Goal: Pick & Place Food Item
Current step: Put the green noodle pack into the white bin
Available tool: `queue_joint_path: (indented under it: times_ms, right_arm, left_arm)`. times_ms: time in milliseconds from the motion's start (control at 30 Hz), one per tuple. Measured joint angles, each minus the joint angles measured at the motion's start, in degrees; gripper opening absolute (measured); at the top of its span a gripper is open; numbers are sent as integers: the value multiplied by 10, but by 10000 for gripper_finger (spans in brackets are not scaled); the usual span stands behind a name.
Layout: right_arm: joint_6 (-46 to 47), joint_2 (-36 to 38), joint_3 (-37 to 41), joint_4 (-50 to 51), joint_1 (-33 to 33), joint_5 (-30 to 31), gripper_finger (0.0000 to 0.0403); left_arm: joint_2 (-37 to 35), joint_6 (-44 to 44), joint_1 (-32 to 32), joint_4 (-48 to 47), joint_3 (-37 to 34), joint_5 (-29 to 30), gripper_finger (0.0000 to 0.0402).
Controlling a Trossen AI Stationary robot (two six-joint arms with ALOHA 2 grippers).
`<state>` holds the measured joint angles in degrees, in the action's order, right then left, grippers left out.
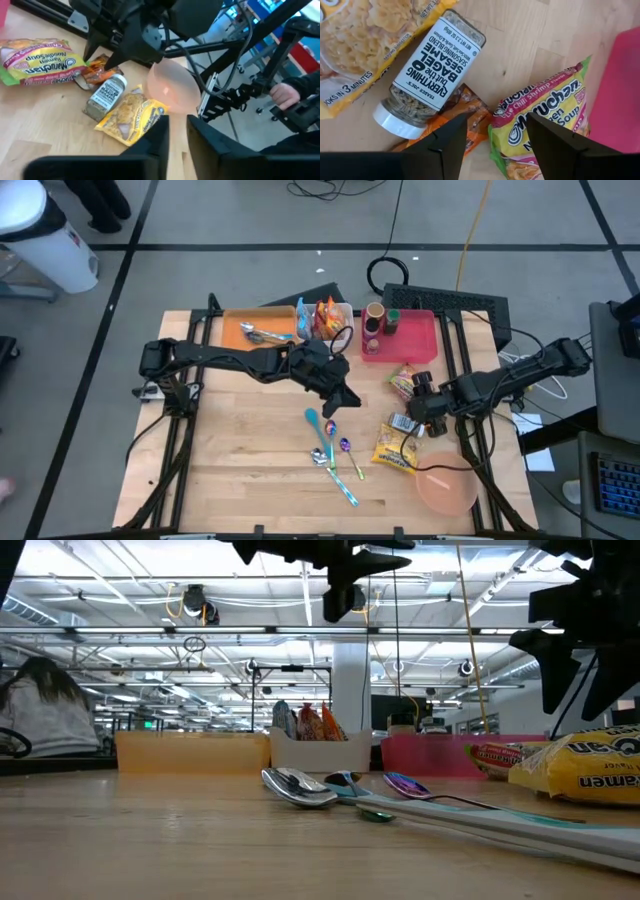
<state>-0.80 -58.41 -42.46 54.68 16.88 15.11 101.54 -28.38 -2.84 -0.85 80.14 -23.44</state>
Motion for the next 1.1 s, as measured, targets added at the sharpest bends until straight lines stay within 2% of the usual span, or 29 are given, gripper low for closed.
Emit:
queue_joint_path:
  times_ms: [100, 167, 467, 800, 1000, 1100]
  right_arm:
    - [0, 0, 0, 0, 0, 0, 196]
    - [0, 0, 0, 0, 0, 0, 196]
    - [-2, 0, 0, 0, 0, -1, 196]
    - [-4, -36, 0, 0, 0, -3, 196]
    - [-2, -97, 0, 2, 0, -1, 196]
    - [9, -127, 0, 4, 0, 25, 196]
  left_arm:
    - [0, 6, -3, -2, 0, 0, 17]
    - [-1, 2, -6, -2, 0, 3, 10]
    - [-2, -42, -28, -6, 0, -6, 82]
    - [-2, -61, -35, -2, 0, -6, 194]
    - [-2, -60, -36, 7, 0, -7, 219]
    - [-2, -60, -36, 7, 0, -7, 220]
